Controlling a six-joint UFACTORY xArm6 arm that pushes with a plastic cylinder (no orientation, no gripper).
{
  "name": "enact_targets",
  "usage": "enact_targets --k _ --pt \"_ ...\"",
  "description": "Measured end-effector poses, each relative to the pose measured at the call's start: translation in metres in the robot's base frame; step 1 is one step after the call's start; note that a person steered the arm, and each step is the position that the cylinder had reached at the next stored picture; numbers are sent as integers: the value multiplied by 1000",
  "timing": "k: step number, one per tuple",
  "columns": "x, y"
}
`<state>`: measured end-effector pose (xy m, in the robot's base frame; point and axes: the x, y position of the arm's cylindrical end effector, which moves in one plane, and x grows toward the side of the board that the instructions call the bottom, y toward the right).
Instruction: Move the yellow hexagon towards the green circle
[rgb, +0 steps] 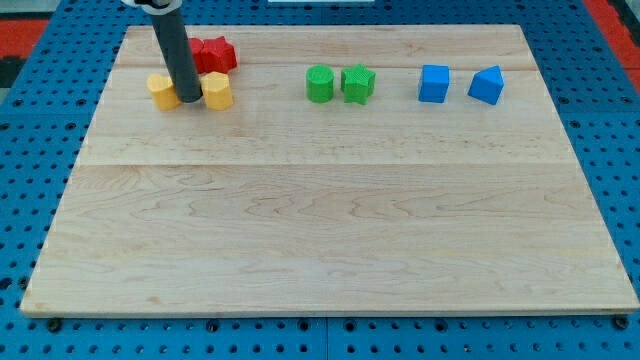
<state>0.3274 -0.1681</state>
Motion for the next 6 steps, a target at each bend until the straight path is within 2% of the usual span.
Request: enact_targets --k 6 --pt "10 51"
